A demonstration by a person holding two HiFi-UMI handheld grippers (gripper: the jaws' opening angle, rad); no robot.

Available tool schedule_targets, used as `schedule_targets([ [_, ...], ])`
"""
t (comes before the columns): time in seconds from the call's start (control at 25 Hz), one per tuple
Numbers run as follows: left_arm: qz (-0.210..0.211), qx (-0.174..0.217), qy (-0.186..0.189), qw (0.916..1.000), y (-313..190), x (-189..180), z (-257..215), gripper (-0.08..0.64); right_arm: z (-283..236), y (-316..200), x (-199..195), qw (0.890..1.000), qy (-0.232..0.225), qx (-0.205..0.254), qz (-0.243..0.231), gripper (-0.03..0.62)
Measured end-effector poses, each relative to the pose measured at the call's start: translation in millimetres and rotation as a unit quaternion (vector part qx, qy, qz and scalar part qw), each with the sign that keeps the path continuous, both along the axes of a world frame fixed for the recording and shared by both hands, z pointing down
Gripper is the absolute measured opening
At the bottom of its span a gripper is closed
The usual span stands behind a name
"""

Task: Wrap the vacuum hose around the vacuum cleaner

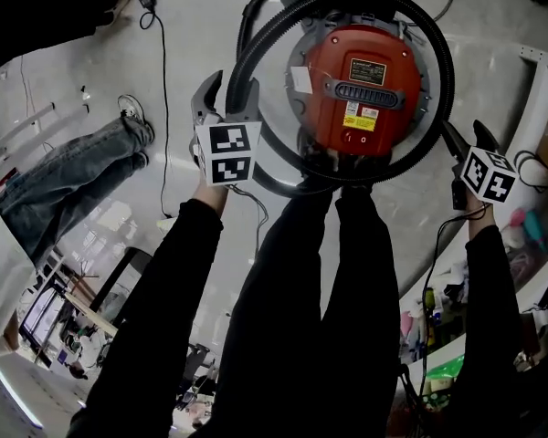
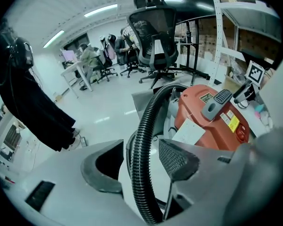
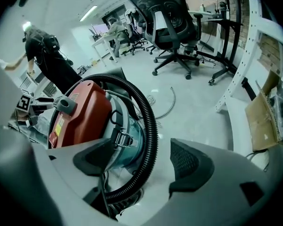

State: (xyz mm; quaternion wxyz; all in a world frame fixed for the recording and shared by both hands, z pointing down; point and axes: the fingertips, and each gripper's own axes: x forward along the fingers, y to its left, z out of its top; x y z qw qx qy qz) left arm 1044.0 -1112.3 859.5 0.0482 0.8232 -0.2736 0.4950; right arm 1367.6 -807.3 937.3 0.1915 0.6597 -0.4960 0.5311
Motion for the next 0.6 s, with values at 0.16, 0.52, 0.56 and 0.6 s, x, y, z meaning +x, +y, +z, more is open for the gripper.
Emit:
schedule_targets([
  [0.16, -0.03, -0.035, -0.021, 0.9987, 29, -27, -3, 0.23, -23, 2, -18, 0.999, -0.028, 0.023, 0.028, 0.396],
  [0.52, -0.022, -0.092, -0.017, 0.9954, 138, -44, -72, 0.23, -108, 31, -79, 0.994, -0.083, 0.052, 0.054, 0.395],
  [0.56, -0.018, -0.092, -0.013, 0.9955, 146, -44, -85, 0.23, -123, 33, -85, 0.993, -0.087, 0.059, 0.053, 0.394],
  [0.6, -0.015, -0.093, -0.01, 0.9955, 153, -45, -100, 0.23, -139, 36, -93, 0.992, -0.09, 0.065, 0.052, 0.394],
])
